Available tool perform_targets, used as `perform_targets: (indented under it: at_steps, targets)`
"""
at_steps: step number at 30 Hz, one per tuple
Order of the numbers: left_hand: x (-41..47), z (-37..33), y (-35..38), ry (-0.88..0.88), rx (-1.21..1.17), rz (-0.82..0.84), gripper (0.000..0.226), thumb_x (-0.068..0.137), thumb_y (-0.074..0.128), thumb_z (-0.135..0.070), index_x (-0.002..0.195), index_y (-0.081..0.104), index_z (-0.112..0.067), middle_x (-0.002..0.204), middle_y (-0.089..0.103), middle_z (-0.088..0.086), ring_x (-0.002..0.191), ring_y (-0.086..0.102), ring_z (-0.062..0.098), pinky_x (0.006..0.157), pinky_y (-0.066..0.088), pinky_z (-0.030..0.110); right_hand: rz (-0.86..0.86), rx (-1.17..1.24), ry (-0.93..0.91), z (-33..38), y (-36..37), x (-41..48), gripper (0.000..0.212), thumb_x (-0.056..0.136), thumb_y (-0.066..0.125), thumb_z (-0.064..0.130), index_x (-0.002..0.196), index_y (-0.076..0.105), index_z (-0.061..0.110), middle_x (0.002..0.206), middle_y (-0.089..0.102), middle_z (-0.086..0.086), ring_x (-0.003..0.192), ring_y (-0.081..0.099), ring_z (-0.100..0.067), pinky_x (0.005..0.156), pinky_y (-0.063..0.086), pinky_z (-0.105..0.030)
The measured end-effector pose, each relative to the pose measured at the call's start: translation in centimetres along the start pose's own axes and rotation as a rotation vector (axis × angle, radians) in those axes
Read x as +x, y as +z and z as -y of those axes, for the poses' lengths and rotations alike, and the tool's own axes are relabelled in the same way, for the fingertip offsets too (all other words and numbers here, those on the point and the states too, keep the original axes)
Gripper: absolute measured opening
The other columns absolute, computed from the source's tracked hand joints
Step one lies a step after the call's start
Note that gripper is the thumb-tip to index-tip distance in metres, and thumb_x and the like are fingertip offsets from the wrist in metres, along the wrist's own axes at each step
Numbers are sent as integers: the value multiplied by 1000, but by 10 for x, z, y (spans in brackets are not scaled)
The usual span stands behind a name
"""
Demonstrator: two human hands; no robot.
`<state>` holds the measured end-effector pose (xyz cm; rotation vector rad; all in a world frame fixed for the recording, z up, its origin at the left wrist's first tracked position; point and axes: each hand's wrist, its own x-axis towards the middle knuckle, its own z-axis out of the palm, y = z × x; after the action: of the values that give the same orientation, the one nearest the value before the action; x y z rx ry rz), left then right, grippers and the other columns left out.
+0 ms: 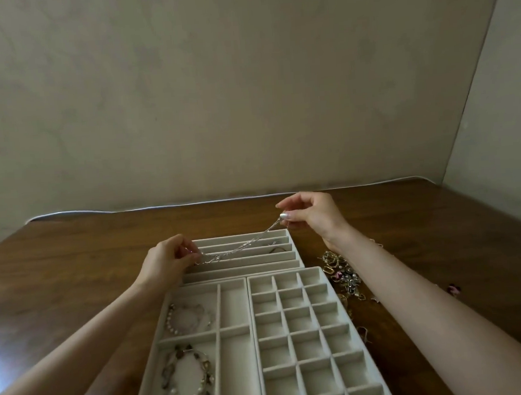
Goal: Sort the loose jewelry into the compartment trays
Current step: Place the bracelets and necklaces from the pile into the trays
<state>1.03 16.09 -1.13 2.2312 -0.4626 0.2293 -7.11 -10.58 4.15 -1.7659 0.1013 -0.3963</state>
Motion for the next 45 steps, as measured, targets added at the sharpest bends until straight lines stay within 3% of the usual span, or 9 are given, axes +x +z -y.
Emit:
perform_targets:
  at_steps: [3, 7, 14, 21, 27, 33, 37, 45]
  targets:
    - [1, -4, -5, 11, 9, -18, 6, 79, 72, -13, 76, 67, -15, 70, 69, 1, 69, 60, 18, 65, 44, 28, -10, 22, -21, 4, 1, 1, 17, 84, 62, -7, 92, 70, 6, 88, 69, -10, 78, 70, -18, 70, 57, -24]
    - [3, -16, -13, 41, -92, -70, 6, 81, 70, -13, 77, 65, -11, 70, 69, -1, 63, 60, 8, 67, 45, 28, -47, 58, -80, 16, -3, 4, 16, 83, 63, -4, 92, 69, 8, 89, 69, -9, 78, 69, -17, 70, 54, -21]
    - [6, -29, -15, 74, -139, -56, 8, 81, 70, -16, 84, 66, -9, 75, 69, 5, 70, 60, 16, 64, 44, 22, -79, 127, -111, 25, -13, 6, 13, 86, 61, -1, 94, 68, 6, 88, 69, -10, 75, 68, -18, 75, 56, -30]
    - [6, -18, -9, 54, -82, -27, 5, 82, 69, -14, 78, 66, -13, 73, 69, 6, 78, 62, 30, 69, 46, 32, -76, 95, -60, 7, -11, 5, 13, 86, 61, -2, 92, 69, 8, 87, 69, -8, 76, 68, -18, 74, 56, -28]
    - [6, -15, -5, 35, -81, 25, 6, 83, 68, -11, 78, 65, -13, 73, 69, 0, 68, 60, 14, 65, 45, 22, -87, 95, -41, 0, -14, 8, 13, 87, 61, -1, 92, 69, 7, 86, 69, -9, 75, 68, -18, 77, 56, -32]
    - [4, -7, 0, 66, 109, 65, 5, 82, 69, -16, 79, 65, -17, 74, 67, -2, 73, 60, 18, 68, 46, 33, -50, 42, -26, -7, -7, 4, 13, 86, 61, -1, 92, 69, 7, 90, 68, -9, 77, 67, -18, 73, 58, -29]
    - [0, -3, 0, 89, 196, 112, 9, 82, 69, -19, 77, 62, -22, 74, 65, -7, 76, 61, 16, 70, 50, 35, -23, -11, -12, -14, 3, 3, 13, 86, 61, -1, 93, 69, 7, 88, 68, -7, 75, 65, -14, 63, 54, -18]
    - [2, 4, -4, 63, 289, 118, 9, 80, 71, -25, 77, 63, -26, 77, 63, -10, 76, 56, 12, 62, 39, 26, 58, -97, -24, -23, 24, 7, 14, 86, 62, -1, 89, 69, 10, 89, 68, -7, 80, 64, -16, 74, 57, -29]
